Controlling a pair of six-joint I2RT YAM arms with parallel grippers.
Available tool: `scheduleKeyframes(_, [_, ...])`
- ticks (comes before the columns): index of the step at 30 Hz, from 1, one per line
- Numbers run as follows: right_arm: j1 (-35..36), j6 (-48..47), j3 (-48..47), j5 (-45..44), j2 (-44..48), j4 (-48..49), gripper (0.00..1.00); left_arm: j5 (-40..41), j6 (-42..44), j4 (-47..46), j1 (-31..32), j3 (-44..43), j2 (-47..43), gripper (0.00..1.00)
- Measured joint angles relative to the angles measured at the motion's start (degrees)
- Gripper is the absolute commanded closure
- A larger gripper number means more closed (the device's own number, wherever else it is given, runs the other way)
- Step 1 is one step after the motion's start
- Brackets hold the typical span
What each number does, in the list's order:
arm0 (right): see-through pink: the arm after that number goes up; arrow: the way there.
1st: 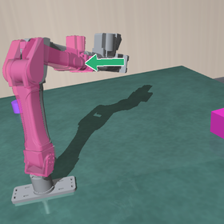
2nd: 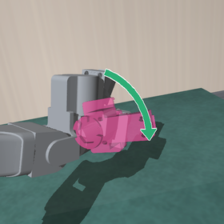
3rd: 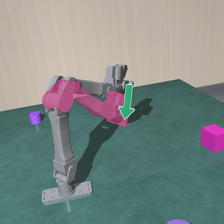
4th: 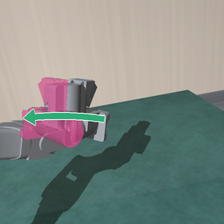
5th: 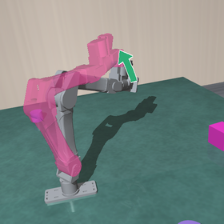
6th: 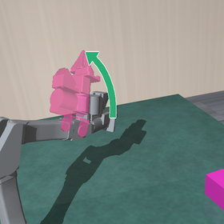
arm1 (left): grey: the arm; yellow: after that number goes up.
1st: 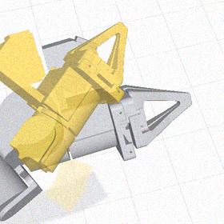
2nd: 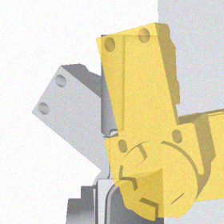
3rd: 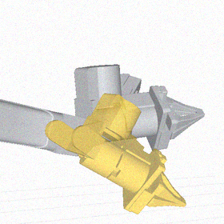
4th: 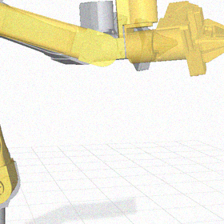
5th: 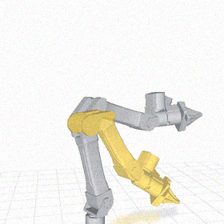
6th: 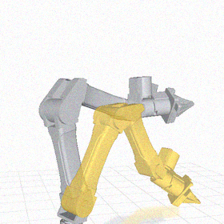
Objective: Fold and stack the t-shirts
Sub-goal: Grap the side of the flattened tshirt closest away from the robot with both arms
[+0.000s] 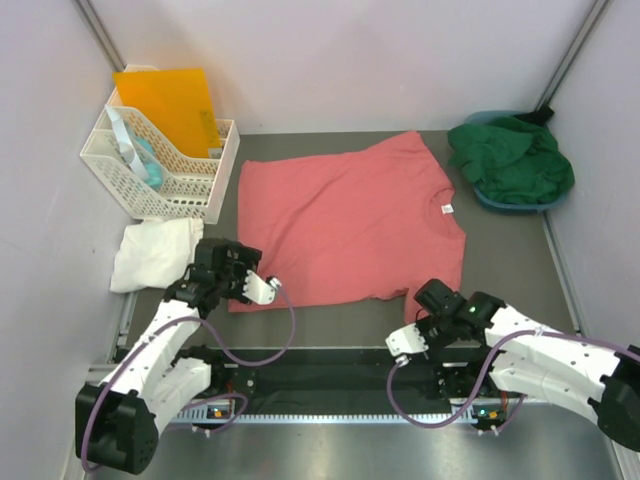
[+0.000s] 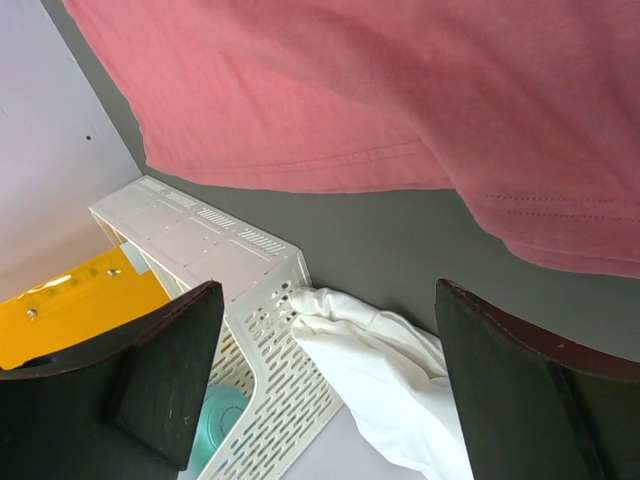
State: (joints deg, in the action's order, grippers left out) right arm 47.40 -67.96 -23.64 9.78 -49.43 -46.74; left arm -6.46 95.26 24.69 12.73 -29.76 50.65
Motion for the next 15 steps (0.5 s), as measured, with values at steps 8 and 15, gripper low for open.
scheduleKeyframes(8, [0.02, 0.04, -9.55, -5.7, 0.44, -5.97, 1.0, -1.97, 0.35, 2.36, 0.0, 3.34, -1.33, 0.09])
scheduleKeyframes(15, [-0.02, 0.63, -12.76, -11.91, 0.35, -6.27, 1.0, -6.62, 0.63, 12.37, 0.0, -0.15, -1.7, 0.08])
